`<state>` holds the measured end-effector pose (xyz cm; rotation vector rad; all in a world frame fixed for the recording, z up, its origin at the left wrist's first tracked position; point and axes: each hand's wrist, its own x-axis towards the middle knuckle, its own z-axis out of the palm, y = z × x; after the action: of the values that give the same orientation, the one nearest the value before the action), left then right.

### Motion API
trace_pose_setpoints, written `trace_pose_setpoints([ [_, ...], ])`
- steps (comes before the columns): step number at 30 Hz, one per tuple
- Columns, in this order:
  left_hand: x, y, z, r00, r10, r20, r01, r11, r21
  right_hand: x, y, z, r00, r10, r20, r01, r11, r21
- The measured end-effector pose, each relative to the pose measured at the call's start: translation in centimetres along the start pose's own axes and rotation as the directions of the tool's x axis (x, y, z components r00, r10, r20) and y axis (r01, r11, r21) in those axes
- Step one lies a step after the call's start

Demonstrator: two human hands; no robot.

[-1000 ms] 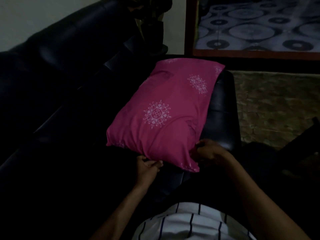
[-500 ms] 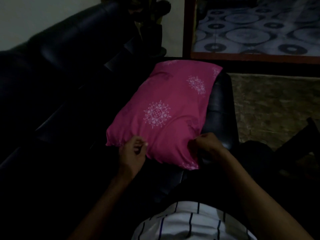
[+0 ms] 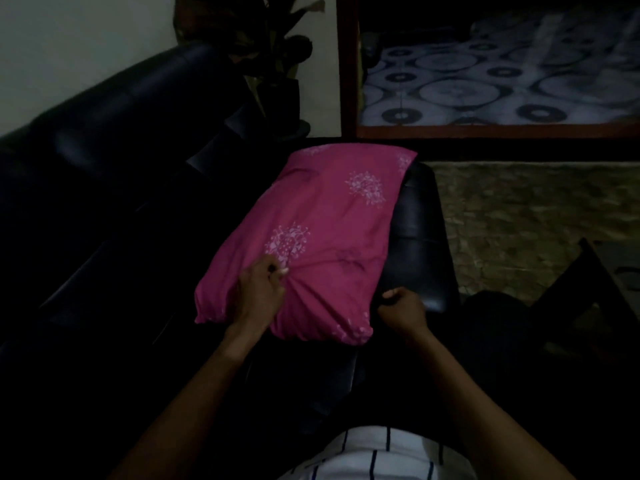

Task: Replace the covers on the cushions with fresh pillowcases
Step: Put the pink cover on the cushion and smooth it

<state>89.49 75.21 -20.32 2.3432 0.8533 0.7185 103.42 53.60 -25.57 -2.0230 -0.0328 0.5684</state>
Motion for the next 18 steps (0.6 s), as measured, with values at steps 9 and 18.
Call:
trace_pose_setpoints([
  [9,1.5,2.1,1.1,0.98,0.161,0.114,-0.158,0.987,-0.043,0.7,0.2,2.4,0.99,0.116,0.083,-0.137,0.937,0.322],
  [18,3.9,3.1,1.9,0.973,0.218,0.074,-0.223,0.972,0.07,1.1,1.7,1.5,0.996,0.085,-0.033,-0.083,0.995,0.05],
])
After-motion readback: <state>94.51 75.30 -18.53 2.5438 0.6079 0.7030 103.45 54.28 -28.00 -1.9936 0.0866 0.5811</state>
